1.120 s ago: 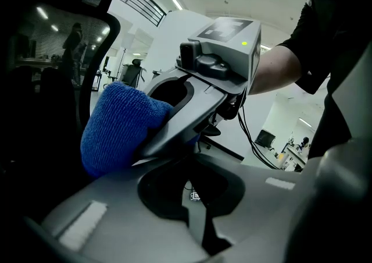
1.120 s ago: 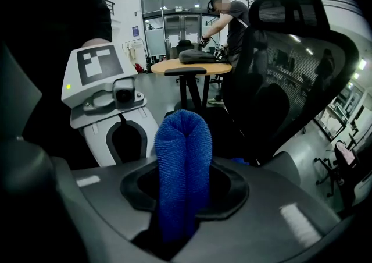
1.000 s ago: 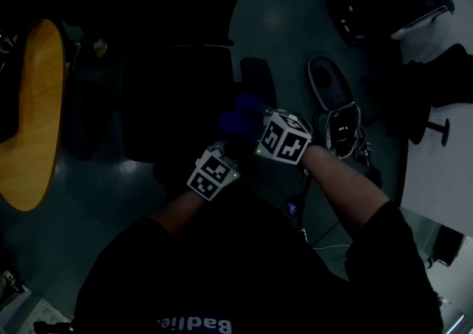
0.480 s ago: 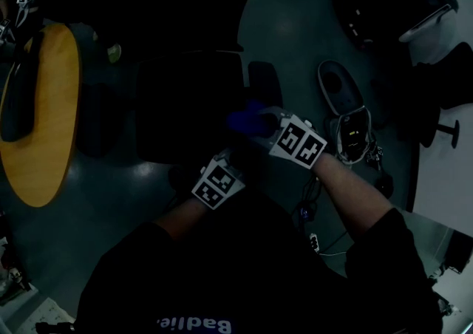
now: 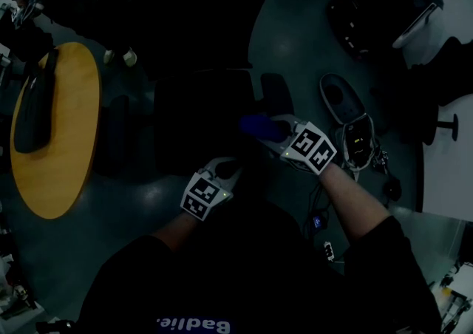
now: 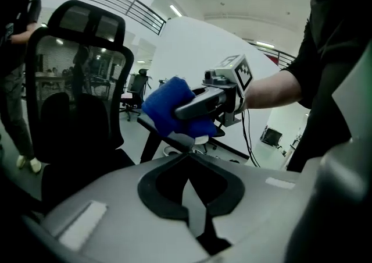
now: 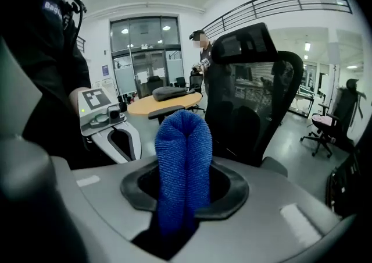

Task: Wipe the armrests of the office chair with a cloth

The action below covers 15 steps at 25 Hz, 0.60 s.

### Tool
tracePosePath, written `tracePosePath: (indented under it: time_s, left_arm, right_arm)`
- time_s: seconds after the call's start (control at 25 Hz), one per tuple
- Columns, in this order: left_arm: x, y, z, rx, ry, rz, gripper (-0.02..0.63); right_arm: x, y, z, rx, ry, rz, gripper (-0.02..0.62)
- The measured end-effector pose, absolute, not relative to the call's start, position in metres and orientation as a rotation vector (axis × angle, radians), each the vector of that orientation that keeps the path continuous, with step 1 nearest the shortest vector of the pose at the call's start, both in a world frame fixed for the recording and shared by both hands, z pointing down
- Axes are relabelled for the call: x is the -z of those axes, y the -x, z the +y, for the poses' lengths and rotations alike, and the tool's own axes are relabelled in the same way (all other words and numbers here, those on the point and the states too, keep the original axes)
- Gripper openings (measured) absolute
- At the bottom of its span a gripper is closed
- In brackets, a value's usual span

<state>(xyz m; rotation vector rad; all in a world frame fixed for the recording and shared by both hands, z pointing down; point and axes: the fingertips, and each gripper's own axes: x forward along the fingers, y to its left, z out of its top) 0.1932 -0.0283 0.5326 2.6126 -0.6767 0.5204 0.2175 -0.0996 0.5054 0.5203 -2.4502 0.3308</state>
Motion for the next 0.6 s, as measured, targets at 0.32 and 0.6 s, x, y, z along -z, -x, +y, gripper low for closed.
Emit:
tracePosePath:
  time_s: [0.32,0.6]
  left_arm:
    - [-0.515,-0.081,0.014,-0.447,-2.585,-0.752,0.017]
    - [-0.488,0.019,0.059,-0.305,-2.559,-0.815,0.017]
  right_arm:
    - [-0.502,-0.149,-0.036,-0.519,-0.698,-2.476,0.127]
    - [-0.487,-0.065,0.031,-0.541,-0.777,-2.49,0.127]
